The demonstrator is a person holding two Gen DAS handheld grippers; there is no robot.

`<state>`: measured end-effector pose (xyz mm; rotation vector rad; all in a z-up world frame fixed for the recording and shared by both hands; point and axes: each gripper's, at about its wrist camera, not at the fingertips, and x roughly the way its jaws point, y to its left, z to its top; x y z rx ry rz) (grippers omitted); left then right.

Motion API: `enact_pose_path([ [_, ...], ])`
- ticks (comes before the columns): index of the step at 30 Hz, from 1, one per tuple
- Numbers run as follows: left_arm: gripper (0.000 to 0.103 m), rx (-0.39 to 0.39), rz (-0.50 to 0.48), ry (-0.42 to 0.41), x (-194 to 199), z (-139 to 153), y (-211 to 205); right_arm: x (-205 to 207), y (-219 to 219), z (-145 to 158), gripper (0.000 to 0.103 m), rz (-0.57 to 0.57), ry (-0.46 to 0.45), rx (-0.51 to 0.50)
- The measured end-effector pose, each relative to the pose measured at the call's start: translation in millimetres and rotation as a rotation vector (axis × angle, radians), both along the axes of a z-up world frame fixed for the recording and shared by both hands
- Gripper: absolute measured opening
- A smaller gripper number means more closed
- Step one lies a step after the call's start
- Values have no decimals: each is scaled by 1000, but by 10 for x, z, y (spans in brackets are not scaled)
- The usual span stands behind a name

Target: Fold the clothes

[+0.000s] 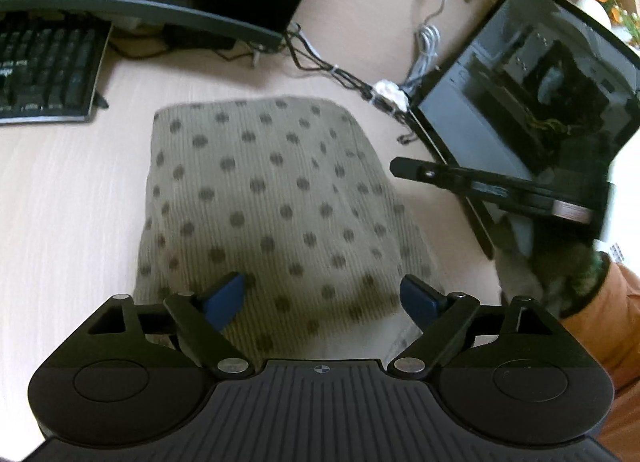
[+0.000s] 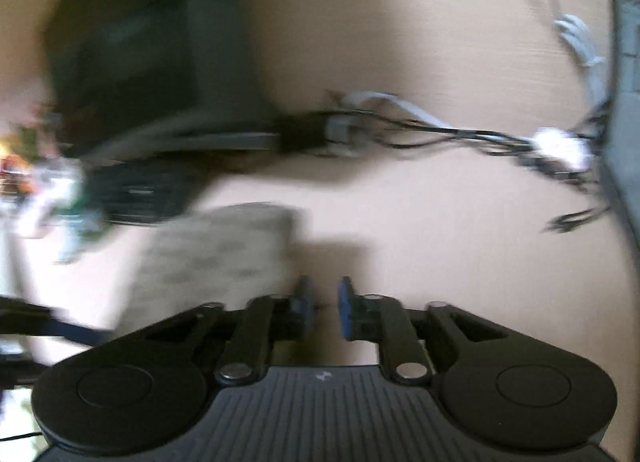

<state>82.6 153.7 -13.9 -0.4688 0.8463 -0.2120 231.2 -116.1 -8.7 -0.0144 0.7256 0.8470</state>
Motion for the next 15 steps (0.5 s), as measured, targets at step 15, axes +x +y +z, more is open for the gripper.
enact_pose_path([
  [15, 94, 33, 286, 100, 47, -144, 226, -141, 96, -231, 80, -51, 119, -94],
])
